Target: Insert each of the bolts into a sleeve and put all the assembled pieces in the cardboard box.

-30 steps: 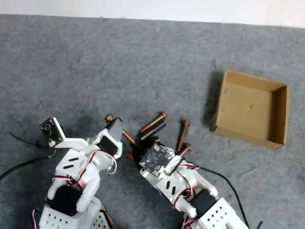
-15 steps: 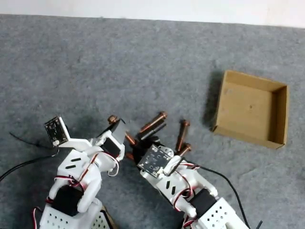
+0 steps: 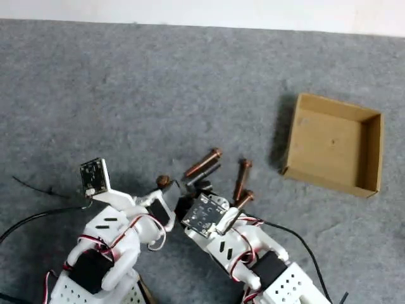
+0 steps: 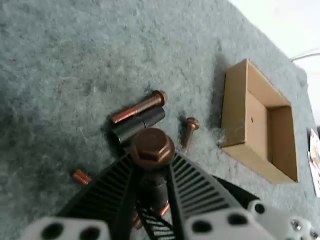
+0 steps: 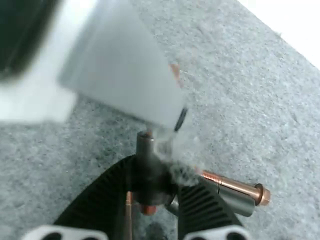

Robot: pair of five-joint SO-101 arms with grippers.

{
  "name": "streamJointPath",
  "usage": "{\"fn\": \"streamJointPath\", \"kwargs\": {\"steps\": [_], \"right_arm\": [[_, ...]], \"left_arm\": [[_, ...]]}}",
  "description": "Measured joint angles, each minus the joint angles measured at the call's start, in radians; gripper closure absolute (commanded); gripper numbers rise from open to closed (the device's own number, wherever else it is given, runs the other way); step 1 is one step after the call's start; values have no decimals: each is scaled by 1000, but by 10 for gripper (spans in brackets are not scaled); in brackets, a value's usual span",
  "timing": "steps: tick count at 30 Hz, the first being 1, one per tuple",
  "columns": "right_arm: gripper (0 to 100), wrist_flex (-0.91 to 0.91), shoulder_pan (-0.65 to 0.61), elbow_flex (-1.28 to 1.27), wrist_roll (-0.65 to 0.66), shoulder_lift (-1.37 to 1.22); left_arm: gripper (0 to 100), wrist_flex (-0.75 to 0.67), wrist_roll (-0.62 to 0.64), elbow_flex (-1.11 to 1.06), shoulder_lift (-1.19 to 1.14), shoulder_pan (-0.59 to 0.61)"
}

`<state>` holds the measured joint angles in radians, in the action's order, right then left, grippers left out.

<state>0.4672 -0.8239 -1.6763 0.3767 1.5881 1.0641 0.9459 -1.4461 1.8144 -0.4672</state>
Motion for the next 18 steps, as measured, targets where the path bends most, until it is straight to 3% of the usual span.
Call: {"fn": "streamJointPath", "kwargs": {"steps": [6,13,15,18], "right_arm": [[994,0,-2,0,0,0],[994,0,32,0,0,-2],[994,0,35,0,0,0],[994,0,41,0,0,0]], "left_arm": [[954,11,0,5,2,-14],[431,-26,-38,-26,-2,-11],[351,-46,-37,-51,-2,-3],[342,-68,-5,-61,-3,0]]}}
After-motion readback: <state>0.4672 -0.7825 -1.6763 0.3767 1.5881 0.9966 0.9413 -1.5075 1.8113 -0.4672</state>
